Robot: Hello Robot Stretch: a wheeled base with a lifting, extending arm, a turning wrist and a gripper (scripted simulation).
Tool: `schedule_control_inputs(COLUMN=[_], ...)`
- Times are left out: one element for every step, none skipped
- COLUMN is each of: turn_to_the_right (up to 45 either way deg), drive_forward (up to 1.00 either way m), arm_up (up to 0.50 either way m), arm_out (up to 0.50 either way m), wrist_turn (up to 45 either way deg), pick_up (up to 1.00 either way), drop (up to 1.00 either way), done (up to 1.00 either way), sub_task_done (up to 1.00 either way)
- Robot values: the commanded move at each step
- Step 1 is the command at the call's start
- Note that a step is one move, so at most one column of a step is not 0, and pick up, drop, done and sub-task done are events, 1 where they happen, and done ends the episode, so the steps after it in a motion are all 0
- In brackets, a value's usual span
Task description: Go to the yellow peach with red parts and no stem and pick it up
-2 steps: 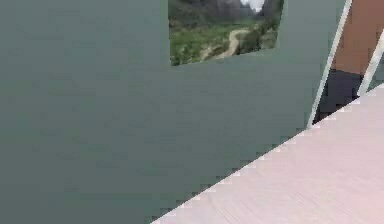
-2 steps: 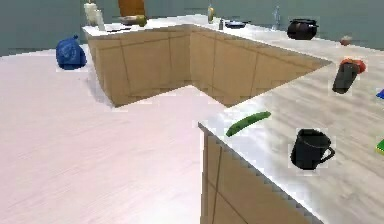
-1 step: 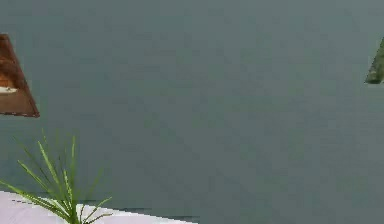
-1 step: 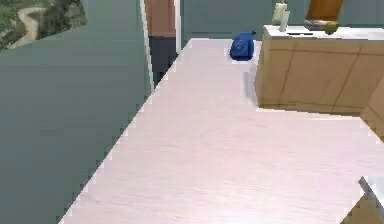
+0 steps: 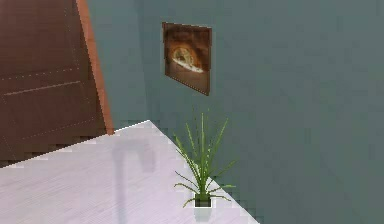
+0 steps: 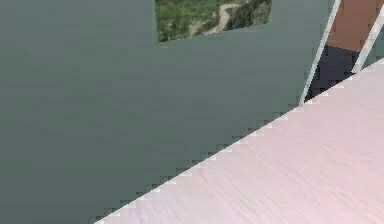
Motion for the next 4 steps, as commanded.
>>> schedule_control_inputs(turn_to_the_right=[-9.0,0.0,-45.0,-12.0], drive_forward=[0.00,0.30,0.00,0.00], arm_up=[0.00,0.00,0.00,0.00], arm_out=[0.00,0.00,0.00,0.00], wrist_turn=[0.0,0.0,0.0,0.0], pick_up=[0.00,0.00,0.00,0.00], drop=[0.00,0.00,0.00,0.00], done=[0.00,0.00,0.00,0.00], sub_task_done=[0.00,0.00,0.00,0.00])
